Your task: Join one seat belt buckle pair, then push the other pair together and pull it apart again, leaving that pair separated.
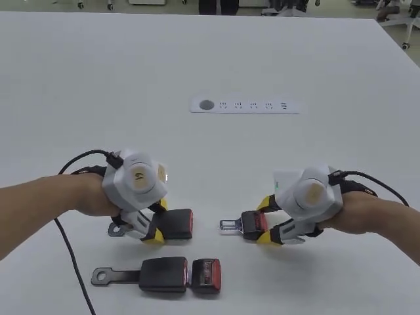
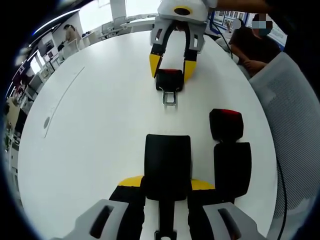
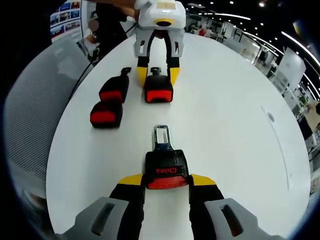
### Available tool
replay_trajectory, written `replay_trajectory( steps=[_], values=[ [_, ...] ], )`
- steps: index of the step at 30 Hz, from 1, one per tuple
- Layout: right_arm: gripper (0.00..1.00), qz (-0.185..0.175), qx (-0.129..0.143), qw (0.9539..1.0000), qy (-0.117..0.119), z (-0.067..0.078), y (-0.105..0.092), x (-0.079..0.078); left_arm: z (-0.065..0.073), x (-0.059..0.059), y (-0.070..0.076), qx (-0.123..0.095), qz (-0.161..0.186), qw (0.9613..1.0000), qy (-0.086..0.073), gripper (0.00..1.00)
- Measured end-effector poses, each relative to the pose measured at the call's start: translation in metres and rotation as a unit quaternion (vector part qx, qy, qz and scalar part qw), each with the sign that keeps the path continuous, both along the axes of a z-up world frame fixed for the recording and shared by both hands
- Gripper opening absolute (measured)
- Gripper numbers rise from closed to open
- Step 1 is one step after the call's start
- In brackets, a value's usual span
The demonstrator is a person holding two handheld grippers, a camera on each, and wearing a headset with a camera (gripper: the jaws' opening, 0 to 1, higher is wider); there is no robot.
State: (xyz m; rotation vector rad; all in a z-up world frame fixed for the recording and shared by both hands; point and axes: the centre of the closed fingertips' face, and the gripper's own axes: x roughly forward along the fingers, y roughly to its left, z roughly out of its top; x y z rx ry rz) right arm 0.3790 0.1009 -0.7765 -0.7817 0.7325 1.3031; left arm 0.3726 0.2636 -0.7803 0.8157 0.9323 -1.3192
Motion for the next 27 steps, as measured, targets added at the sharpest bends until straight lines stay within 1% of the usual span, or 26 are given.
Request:
replay_trajectory(
  steps=[9,12,17,20,22,23,25,27],
  values=[
    [0.31,0.001,0.004,1.0000,-0.002,-0.0028,-0.0032,-0.0001,-0.0012,0.0019,0.0010,-0.001,0.003,1.0000,0.000,0.33],
    [0.32,-0.007,0.007,0.9999,0.004,-0.0042,-0.0038,0.0007,-0.0004,0.0020,0.0006,-0.001,0.004,1.0000,0.000,0.33],
    [0.32,-0.003,0.008,1.0000,0.000,-0.0036,-0.0030,0.0004,-0.0008,0.0016,0.0005,0.003,-0.004,1.0000,0.000,0.34],
    [0.33,0.000,0.008,0.9999,-0.007,-0.0008,-0.0023,-0.0007,0.0031,0.0003,-0.0001,0.005,-0.009,0.9999,0.000,0.34],
    [0.34,0.001,0.008,0.9999,-0.012,-0.0020,-0.0028,0.0015,0.0045,-0.0006,-0.0004,0.006,-0.012,0.9999,-0.001,0.34],
    [0.35,-0.001,0.007,0.9999,-0.013,-0.0024,-0.0031,0.0025,-0.0010,0.0001,-0.0001,0.005,-0.013,0.9999,-0.002,0.34],
    [0.36,-0.006,0.007,0.9999,-0.014,-0.0027,-0.0037,0.0035,-0.0017,0.0007,0.0005,0.004,-0.012,0.9999,-0.004,0.35],
    [0.37,-0.006,0.005,0.9998,-0.017,-0.0027,-0.0046,0.0039,-0.0015,0.0021,0.0013,0.002,-0.004,1.0000,-0.006,0.36]
  ],
)
